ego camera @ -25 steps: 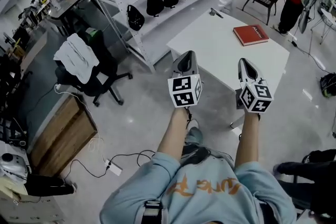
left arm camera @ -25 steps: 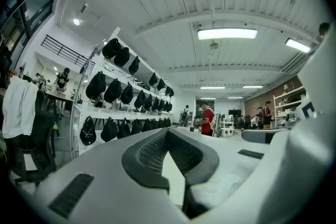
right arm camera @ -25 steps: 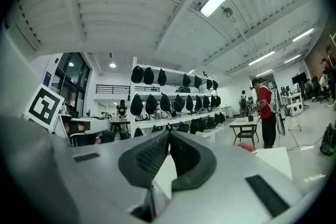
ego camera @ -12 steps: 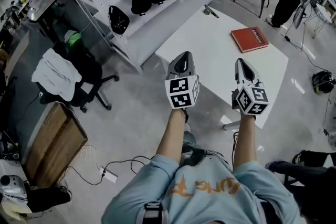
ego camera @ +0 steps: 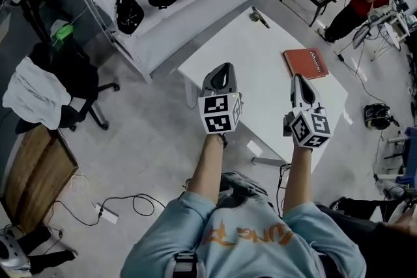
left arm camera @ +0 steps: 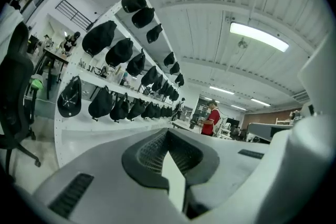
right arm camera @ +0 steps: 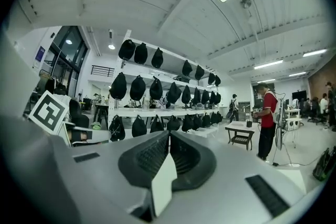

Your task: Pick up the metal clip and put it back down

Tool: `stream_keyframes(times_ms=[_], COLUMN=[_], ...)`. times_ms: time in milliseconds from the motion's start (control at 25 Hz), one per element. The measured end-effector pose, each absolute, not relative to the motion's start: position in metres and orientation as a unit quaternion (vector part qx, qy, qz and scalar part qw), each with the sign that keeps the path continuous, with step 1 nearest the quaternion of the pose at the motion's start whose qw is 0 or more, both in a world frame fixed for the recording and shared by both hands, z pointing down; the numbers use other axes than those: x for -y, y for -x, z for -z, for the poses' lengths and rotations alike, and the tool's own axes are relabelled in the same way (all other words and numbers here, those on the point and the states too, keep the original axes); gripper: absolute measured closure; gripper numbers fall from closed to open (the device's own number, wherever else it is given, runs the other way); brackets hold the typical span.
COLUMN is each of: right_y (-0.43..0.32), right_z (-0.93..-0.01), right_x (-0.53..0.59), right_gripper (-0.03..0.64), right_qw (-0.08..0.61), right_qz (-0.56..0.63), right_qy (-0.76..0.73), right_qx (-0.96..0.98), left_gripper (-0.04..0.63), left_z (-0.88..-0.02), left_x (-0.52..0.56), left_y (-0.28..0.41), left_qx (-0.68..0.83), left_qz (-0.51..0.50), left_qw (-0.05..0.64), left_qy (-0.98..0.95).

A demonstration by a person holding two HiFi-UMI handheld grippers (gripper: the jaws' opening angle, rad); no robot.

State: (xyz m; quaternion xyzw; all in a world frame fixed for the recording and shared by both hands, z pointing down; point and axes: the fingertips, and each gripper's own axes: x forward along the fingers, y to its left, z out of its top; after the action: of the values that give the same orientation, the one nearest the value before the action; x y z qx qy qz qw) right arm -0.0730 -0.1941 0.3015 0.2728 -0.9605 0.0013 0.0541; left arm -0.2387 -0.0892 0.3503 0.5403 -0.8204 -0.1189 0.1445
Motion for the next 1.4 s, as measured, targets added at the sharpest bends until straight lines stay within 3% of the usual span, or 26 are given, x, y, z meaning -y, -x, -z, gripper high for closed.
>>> stream_keyframes(times_ms=[1400], right_y=[0.197], right_z=[-0.419], right_x=[0.320], right_gripper=[0.586], right_qw=[0.139], right_qz=[-0.073], right_qy=[-0.266], right_qx=[0.951], left_gripper=[0.586], left_z=[-0.449], left_x=[0.231], left_y=[0.326], left_qx=[0.808], left_qz=[0.028], left_qw=[0.212], left_qy=[-0.549])
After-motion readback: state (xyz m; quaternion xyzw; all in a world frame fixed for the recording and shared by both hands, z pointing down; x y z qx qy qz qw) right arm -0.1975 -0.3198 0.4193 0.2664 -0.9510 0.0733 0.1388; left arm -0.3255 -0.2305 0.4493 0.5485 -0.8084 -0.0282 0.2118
